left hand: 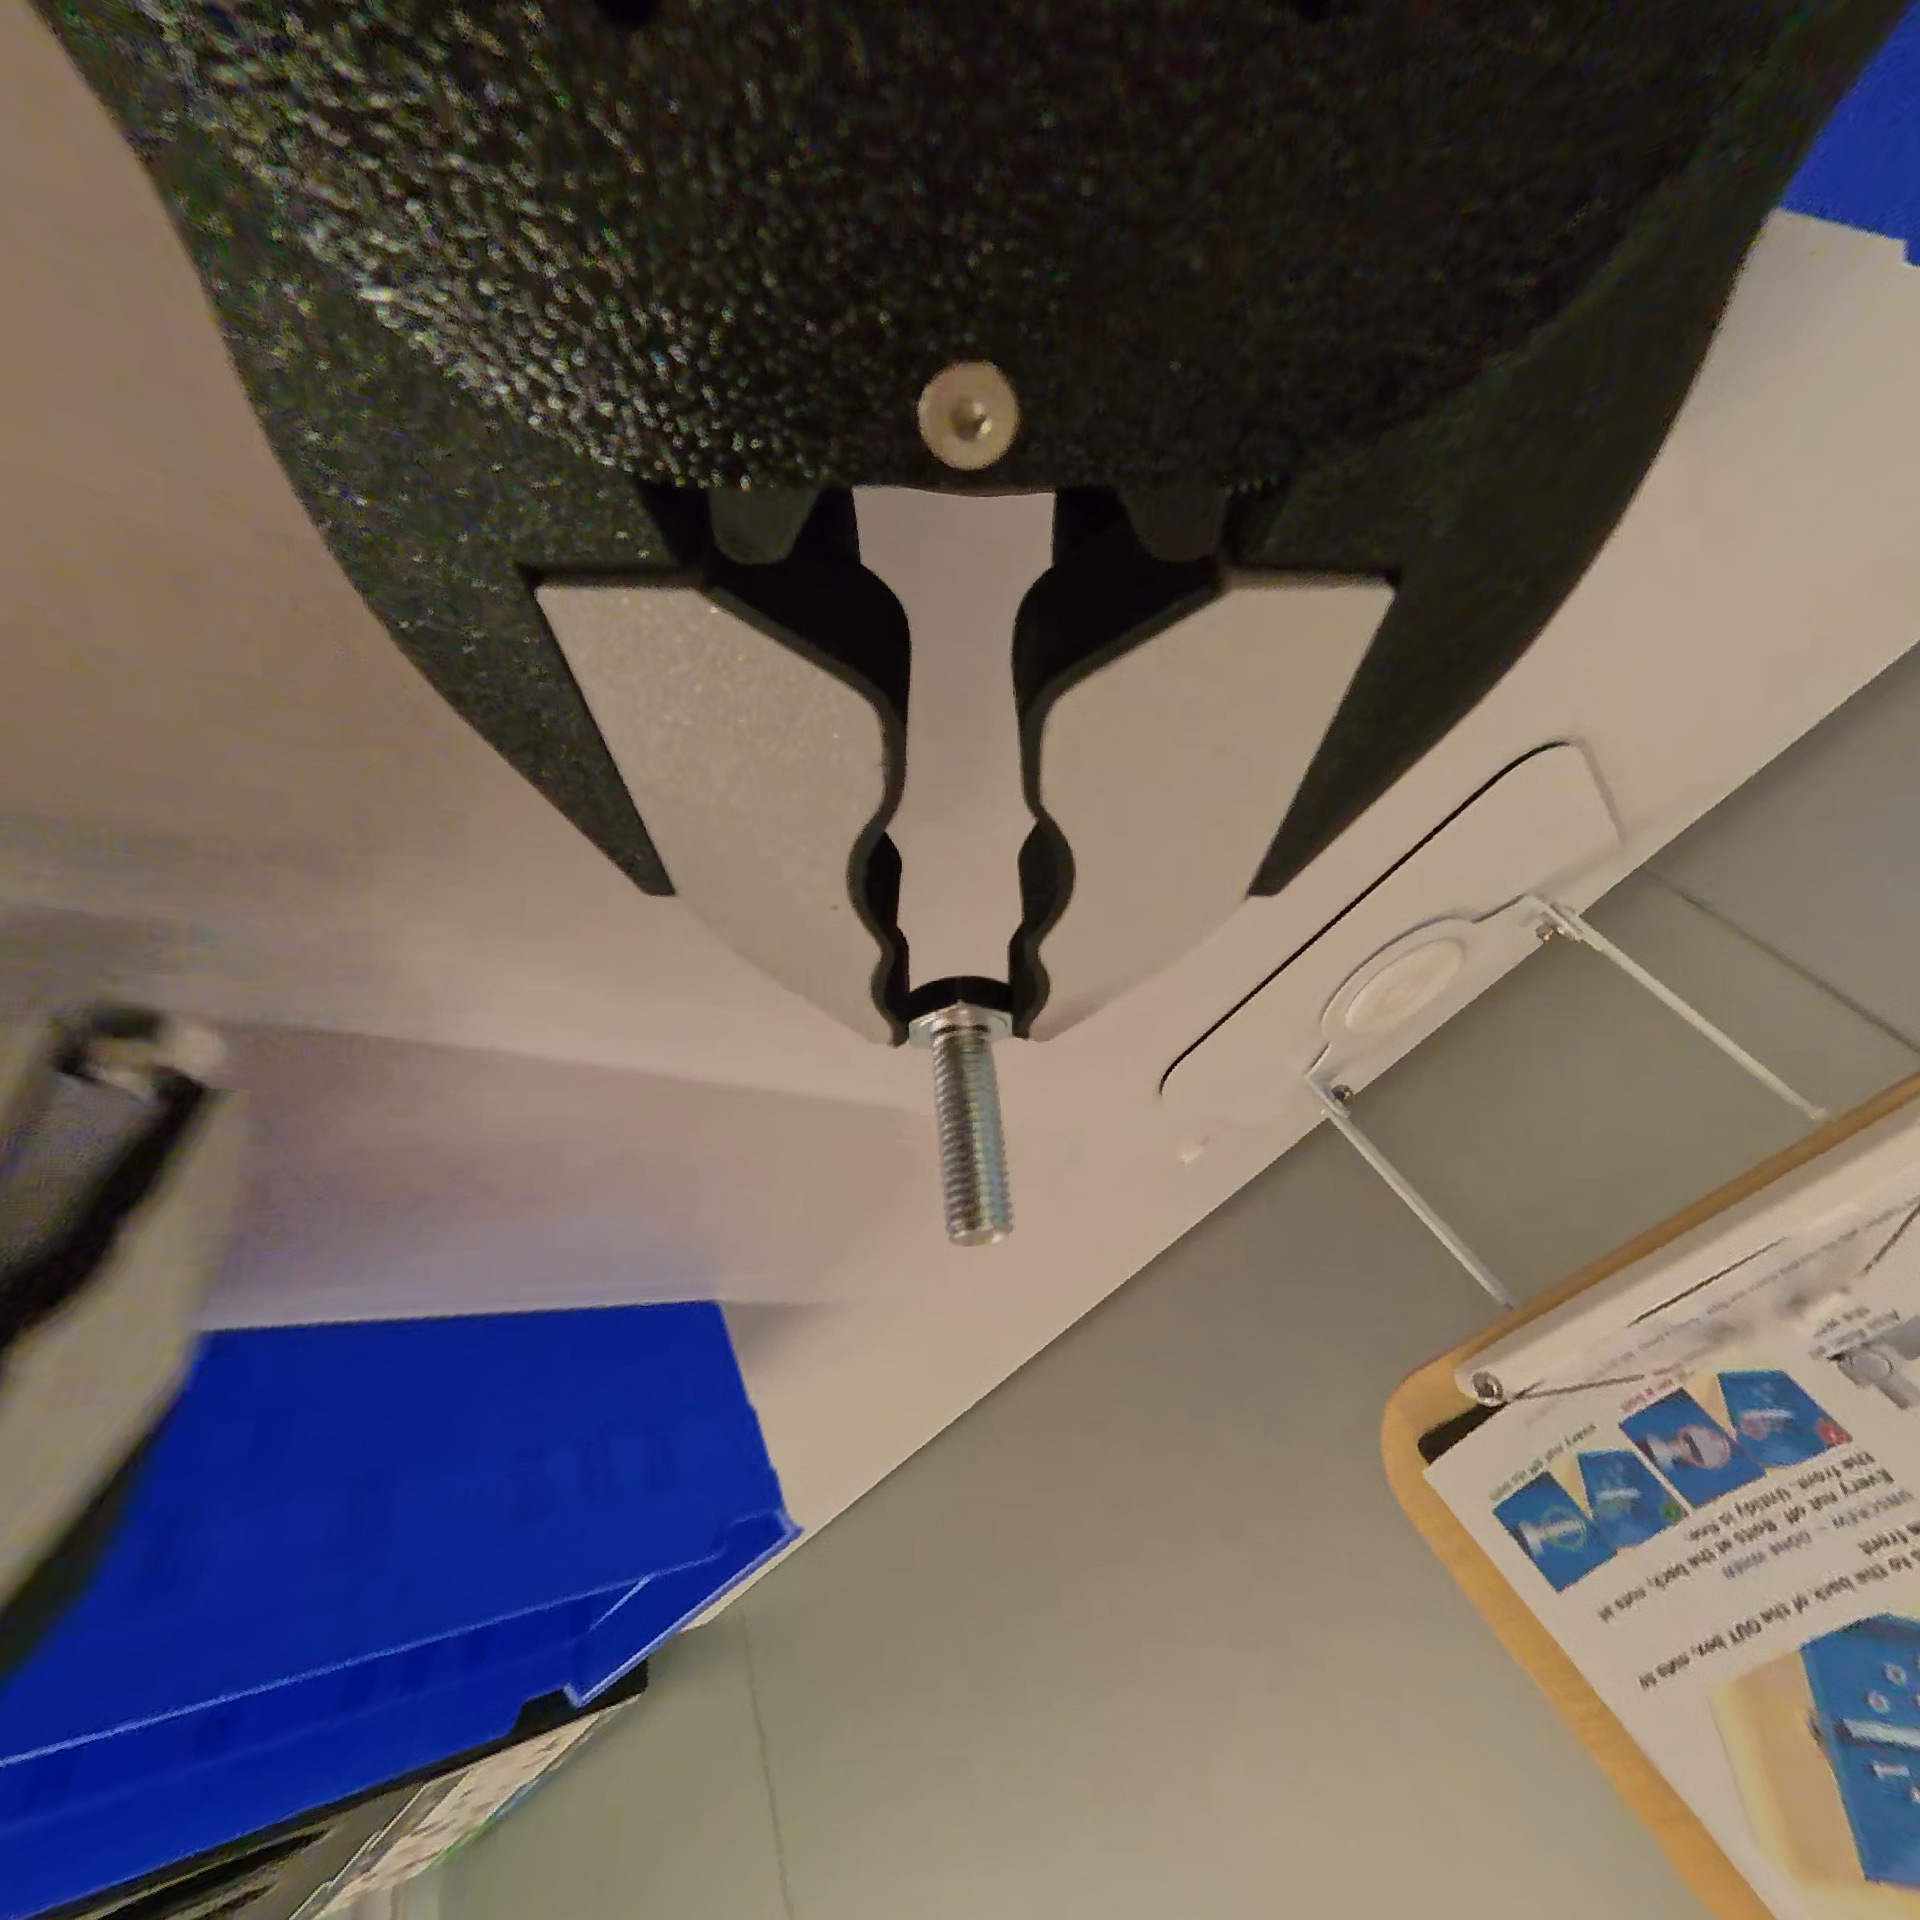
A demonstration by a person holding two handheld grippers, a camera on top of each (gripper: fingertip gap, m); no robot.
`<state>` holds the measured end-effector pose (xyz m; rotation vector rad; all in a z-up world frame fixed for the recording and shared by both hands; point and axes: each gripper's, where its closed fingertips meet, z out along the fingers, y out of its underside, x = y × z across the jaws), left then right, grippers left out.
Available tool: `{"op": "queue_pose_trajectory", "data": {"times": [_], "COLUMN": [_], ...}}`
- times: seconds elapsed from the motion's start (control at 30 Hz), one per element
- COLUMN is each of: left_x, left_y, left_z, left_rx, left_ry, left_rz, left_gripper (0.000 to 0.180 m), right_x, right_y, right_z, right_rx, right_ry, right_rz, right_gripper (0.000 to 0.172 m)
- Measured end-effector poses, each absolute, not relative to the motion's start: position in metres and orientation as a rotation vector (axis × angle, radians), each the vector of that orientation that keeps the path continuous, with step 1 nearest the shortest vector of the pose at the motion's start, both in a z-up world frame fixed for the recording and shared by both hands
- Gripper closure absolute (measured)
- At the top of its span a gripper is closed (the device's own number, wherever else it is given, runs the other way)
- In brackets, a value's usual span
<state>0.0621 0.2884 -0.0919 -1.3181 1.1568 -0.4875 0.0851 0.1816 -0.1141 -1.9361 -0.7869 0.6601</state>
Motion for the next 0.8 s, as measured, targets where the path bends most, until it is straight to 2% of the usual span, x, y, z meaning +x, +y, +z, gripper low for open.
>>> {"op": "queue_pose_trajectory", "data": {"times": [0.13, 0.23, 0.8], "left_x": [0.065, 0.065, 0.072], "left_y": [0.266, 0.246, 0.223], "left_z": [-0.088, -0.087, -0.091], "left_rx": [-1.279, -1.237, -1.169], "left_ry": [1.157, 1.176, 1.254], "left_rz": [-0.568, -0.574, -0.55], "left_gripper": [0.162, 0.162, 0.162], "right_x": [0.068, 0.059, 0.052], "right_y": [0.197, 0.202, 0.201], "right_z": [-0.052, -0.036, -0.05], "right_rx": [-1.718, -1.679, -1.776], "right_ry": [-0.777, -0.835, -0.945], "right_rz": [0.804, 0.804, 0.662], "right_gripper": [0.154, 0.154, 0.154]}}
